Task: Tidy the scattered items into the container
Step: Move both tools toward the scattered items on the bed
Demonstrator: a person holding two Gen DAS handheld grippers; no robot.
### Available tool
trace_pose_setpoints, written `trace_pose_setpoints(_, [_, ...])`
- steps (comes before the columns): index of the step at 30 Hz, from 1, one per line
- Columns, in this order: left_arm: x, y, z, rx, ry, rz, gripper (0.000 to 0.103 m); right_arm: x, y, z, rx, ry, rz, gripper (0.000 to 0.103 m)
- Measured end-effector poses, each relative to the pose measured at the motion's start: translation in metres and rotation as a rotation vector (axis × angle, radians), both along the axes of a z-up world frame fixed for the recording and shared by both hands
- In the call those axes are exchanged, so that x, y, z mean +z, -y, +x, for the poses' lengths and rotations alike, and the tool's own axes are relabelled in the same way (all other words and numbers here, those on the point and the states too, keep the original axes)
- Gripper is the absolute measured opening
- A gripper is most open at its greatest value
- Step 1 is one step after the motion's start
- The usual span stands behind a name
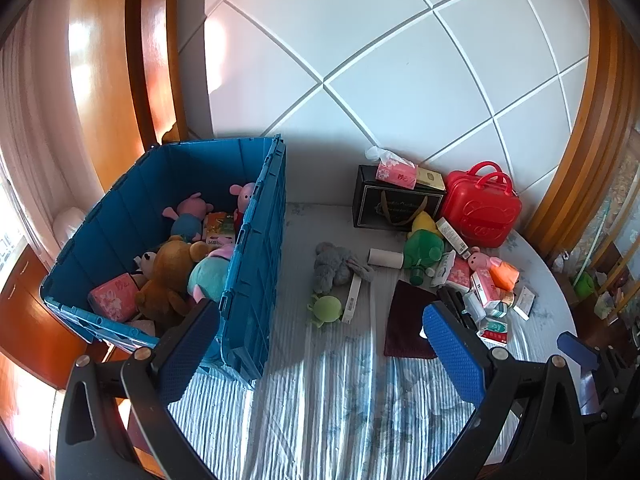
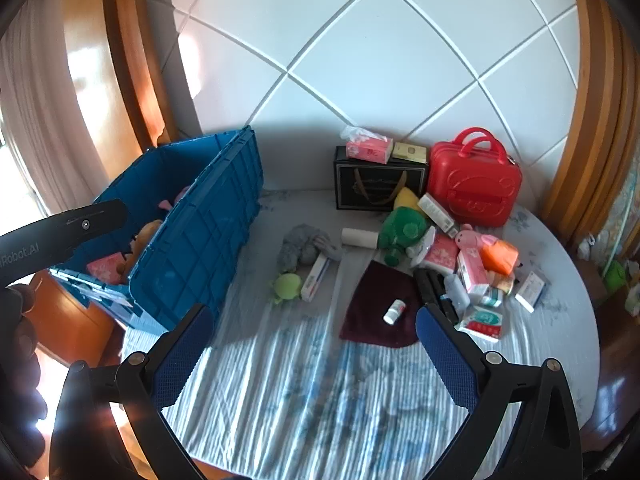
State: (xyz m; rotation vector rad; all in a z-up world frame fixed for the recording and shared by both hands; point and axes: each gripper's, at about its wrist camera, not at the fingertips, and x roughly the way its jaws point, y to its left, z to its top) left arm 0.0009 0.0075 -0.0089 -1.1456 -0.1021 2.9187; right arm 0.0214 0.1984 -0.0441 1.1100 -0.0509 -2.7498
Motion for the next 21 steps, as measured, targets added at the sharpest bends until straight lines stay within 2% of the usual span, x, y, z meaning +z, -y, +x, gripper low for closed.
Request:
trace_pose_setpoints(12, [-0.032,-0.008,-0.014,-0.016,0.04,-0.021,0.103,-0.018,-0.009,-0.007,0.019,0.005,-0.012,0.103])
trace_pose_setpoints(16, [-0.057,-0.003,-0.032,-0.065,0.085,0.002,0.103,-0.029,-0.007,-0.014,-0.002,0.011,0.003,0.103])
trace_pose_setpoints(21, [-0.09,-0.007,-0.053,-0.132,0.133,0.029,0.103,-0.052,-0.011,-0.023,-0.068,0.06,0.042,0.103])
